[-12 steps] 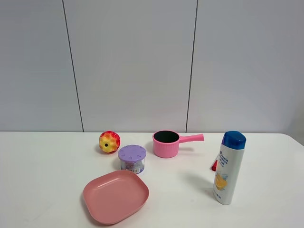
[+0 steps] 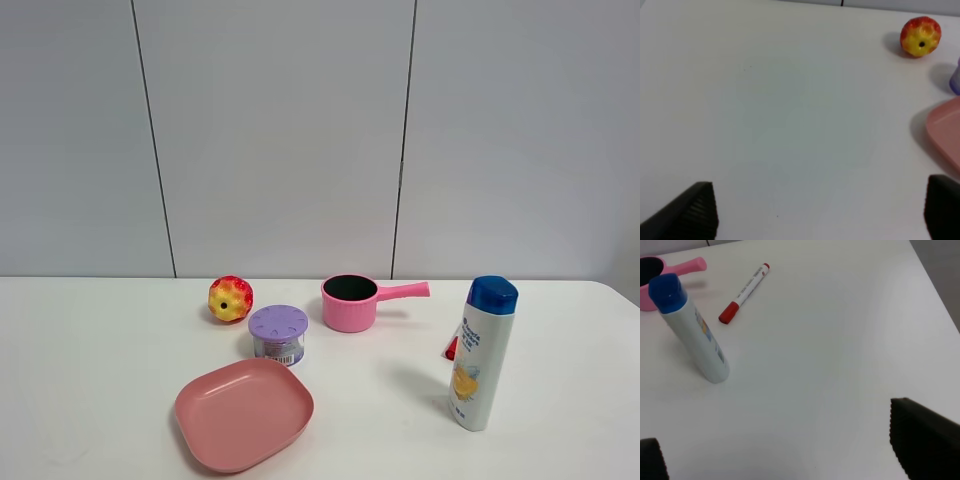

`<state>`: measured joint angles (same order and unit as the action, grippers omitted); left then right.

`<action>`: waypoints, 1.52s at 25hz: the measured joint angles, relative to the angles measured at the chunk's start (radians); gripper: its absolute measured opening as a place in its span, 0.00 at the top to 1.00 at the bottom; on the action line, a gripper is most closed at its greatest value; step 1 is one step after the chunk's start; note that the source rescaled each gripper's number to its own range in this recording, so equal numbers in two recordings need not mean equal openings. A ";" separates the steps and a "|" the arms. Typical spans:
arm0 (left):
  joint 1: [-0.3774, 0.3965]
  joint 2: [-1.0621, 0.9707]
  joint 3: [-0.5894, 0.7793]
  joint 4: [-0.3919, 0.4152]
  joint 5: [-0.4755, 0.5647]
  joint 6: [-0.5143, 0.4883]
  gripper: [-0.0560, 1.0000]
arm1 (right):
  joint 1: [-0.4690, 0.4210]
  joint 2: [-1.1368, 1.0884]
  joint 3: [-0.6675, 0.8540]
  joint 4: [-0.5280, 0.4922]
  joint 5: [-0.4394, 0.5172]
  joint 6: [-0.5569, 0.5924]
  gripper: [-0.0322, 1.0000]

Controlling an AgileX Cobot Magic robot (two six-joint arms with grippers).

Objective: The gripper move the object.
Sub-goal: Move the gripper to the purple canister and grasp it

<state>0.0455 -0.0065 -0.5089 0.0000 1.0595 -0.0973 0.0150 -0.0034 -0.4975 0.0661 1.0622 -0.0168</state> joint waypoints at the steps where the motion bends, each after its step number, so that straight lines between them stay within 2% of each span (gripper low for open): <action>1: 0.000 0.000 0.000 0.000 0.000 0.000 0.59 | 0.000 0.000 0.000 0.000 0.000 0.000 0.00; 23: 0.000 0.006 -0.002 -0.010 0.002 0.008 0.59 | 0.000 0.000 0.000 0.000 0.000 0.000 0.00; 27: 0.000 0.098 -0.062 -0.050 0.062 0.097 0.59 | 0.000 0.000 0.000 0.000 0.000 0.000 0.00; 31: 0.000 0.234 -0.175 -0.131 0.078 0.187 0.59 | 0.000 0.000 0.000 0.000 0.000 0.000 0.00; 34: 0.000 0.336 -0.242 -0.195 0.062 0.253 0.59 | 0.000 0.000 0.000 0.000 0.000 0.000 0.00; 38: 0.000 0.476 -0.270 -0.281 -0.019 0.360 0.59 | 0.000 0.000 0.000 0.000 0.000 0.000 0.00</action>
<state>0.0455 0.4696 -0.7786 -0.2806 1.0405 0.2628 0.0150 -0.0034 -0.4975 0.0661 1.0622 -0.0168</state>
